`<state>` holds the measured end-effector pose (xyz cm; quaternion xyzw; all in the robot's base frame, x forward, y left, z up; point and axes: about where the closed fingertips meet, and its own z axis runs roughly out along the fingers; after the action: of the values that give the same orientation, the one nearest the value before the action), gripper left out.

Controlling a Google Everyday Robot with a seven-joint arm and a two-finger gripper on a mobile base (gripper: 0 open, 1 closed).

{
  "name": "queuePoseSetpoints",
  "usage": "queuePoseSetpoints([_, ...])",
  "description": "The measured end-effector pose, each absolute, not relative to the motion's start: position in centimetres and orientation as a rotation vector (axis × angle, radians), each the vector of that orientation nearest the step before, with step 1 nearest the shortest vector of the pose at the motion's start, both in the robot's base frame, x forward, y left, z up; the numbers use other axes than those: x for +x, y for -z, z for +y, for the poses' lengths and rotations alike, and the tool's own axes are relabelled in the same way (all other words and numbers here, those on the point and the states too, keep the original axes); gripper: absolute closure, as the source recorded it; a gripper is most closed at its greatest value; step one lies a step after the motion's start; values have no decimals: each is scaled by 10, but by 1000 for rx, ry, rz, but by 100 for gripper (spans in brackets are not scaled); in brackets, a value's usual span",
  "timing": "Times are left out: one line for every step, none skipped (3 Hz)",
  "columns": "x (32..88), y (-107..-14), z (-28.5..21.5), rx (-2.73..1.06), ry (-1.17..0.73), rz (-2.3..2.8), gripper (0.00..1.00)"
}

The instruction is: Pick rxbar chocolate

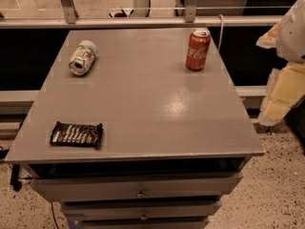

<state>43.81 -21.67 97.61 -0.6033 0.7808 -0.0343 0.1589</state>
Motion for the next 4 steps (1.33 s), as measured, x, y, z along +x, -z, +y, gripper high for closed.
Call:
queuePoseSetpoints([438,-976,-217,-1725,98,2232,0])
queuePoseSetpoints([441,-973,-210,-1723,84,2210,0])
queuePoseSetpoints([454,-952,-177,-1712,-32,2132,0])
queuePoseSetpoints([471,-924,-114,-1714,-213,1997,0])
